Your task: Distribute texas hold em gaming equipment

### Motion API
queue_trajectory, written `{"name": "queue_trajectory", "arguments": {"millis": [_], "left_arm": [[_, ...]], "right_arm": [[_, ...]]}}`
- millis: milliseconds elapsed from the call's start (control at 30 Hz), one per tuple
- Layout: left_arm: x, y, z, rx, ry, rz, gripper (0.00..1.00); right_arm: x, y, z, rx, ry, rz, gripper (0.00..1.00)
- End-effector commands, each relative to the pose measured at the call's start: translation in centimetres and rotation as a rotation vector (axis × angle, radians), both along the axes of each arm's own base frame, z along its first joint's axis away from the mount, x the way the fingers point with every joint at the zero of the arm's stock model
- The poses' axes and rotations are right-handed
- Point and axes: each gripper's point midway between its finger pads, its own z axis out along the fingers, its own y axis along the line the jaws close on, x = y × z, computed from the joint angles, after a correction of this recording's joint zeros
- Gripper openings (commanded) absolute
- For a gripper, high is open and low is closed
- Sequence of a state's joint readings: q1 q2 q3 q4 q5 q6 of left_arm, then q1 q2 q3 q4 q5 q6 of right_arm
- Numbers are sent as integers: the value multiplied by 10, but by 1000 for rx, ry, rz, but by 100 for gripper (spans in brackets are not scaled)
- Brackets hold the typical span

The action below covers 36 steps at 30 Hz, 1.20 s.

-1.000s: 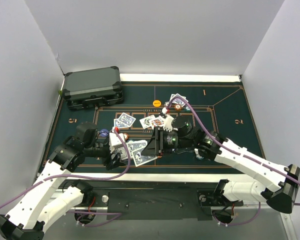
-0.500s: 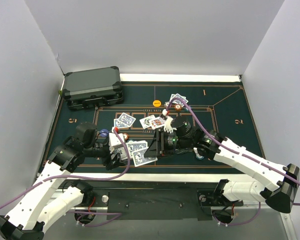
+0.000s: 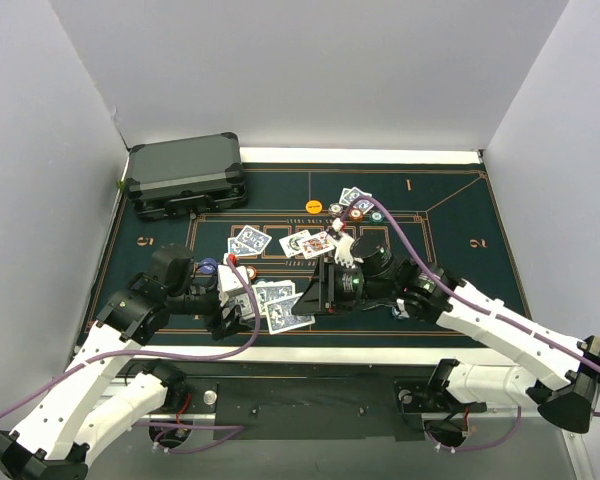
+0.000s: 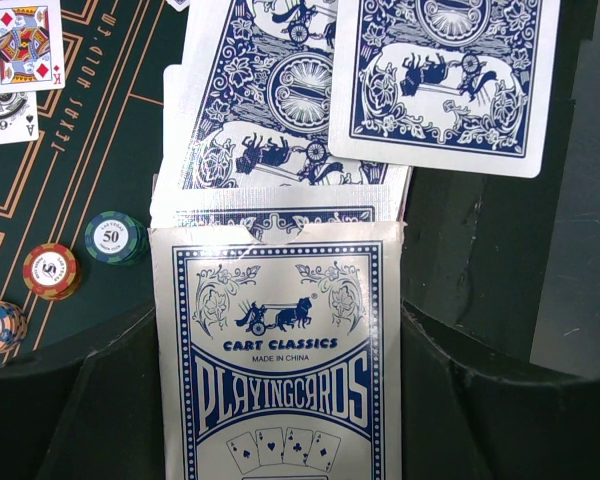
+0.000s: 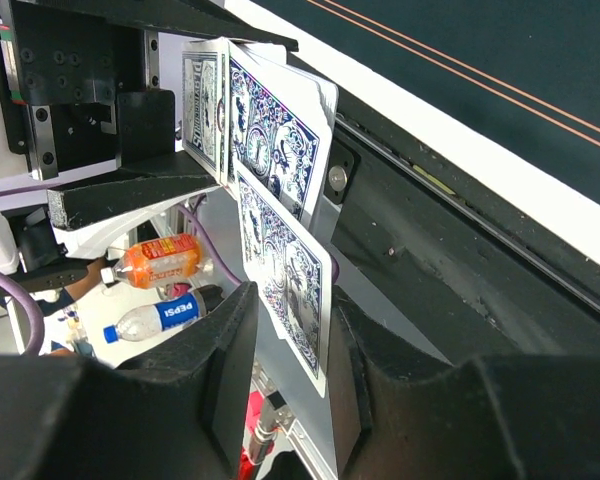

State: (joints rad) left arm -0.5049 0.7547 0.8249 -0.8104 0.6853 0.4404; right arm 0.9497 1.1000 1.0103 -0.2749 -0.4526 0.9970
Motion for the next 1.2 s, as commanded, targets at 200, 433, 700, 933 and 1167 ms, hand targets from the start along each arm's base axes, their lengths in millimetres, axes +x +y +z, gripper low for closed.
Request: {"name": "queue_trajectory", "arguments": {"millis": [200,433,700,933,1167], "left_arm": [[4,-7,18,-52,-48,-11,0],[4,-7,17,-49,-45,-12,0],[4,-7,17,-52,-45,-10,0],[4,-6,17,-48,-43,-10,0],[4,-6,15,-47,-42,-9,0]], "right_arm": [[-4,-6,-5,10,39,-34,18],[-5,-10,-7,12,45,-48,9],[-6,-10,10,61,40,-51,7],[-9,-9,24,106,45,-36,6],[-10,-13,26,114,50,-38,5]]}}
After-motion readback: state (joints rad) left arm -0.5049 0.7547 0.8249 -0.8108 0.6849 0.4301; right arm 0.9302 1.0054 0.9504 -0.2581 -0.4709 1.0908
